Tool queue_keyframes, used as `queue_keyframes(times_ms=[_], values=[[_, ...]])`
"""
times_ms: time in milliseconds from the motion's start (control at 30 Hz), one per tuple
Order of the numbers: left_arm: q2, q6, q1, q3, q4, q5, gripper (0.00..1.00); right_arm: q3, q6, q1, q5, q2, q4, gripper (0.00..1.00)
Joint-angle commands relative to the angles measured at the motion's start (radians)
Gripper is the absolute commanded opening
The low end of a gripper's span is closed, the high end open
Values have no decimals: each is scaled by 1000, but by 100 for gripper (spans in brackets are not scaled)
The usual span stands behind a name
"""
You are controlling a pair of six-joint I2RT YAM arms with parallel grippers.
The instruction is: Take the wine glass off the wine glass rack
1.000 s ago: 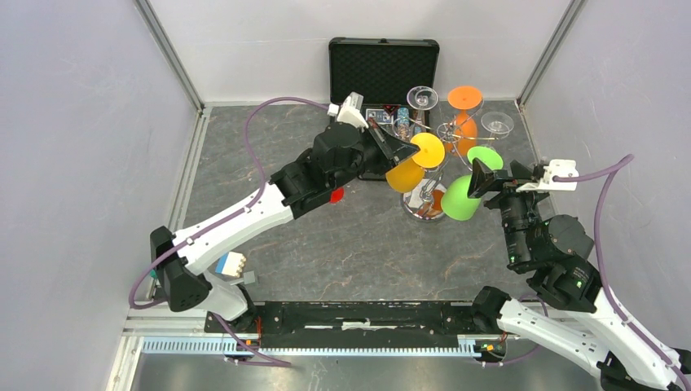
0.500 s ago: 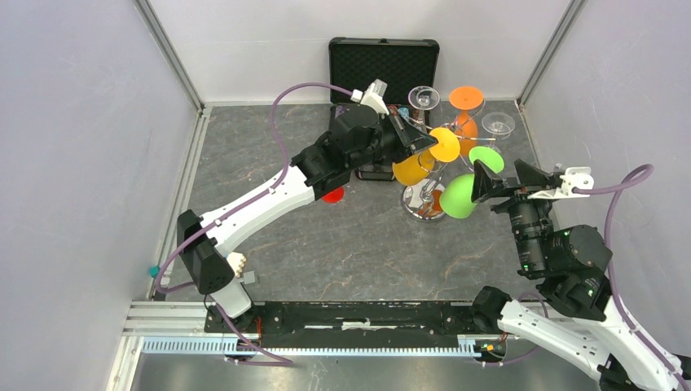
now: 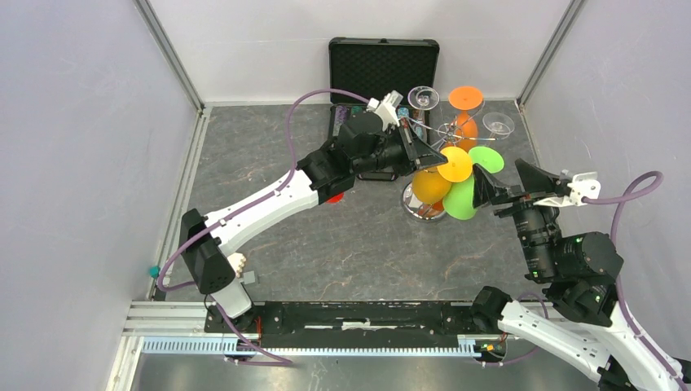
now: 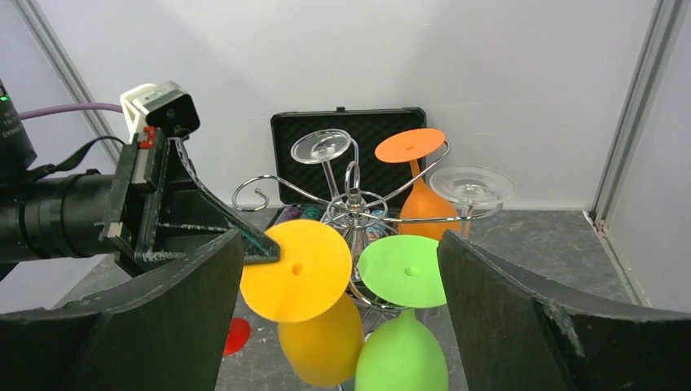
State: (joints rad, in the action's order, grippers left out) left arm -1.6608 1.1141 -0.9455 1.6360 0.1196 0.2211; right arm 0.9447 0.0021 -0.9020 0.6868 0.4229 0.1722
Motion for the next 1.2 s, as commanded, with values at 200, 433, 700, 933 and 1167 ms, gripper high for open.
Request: queue_keyframes(times_ms=[200,433,700,933,1167], values=[[128,19,-15,-86,-77,94,2,13,29,0,-80,-12,-38,95],[259,5,-16,-218,-78,85,2,19,47,0,-195,14,-47,96],[468,-48,39,-327,-7,-29,2,29,162,0,-370,79,-95,96],[656,34,298,-364,-21,-68,2,-13,353,0,-537,158,-287,96],[750,212,386,-424,-168,-27,2,-80,513,-1,-580,230,-505,96]])
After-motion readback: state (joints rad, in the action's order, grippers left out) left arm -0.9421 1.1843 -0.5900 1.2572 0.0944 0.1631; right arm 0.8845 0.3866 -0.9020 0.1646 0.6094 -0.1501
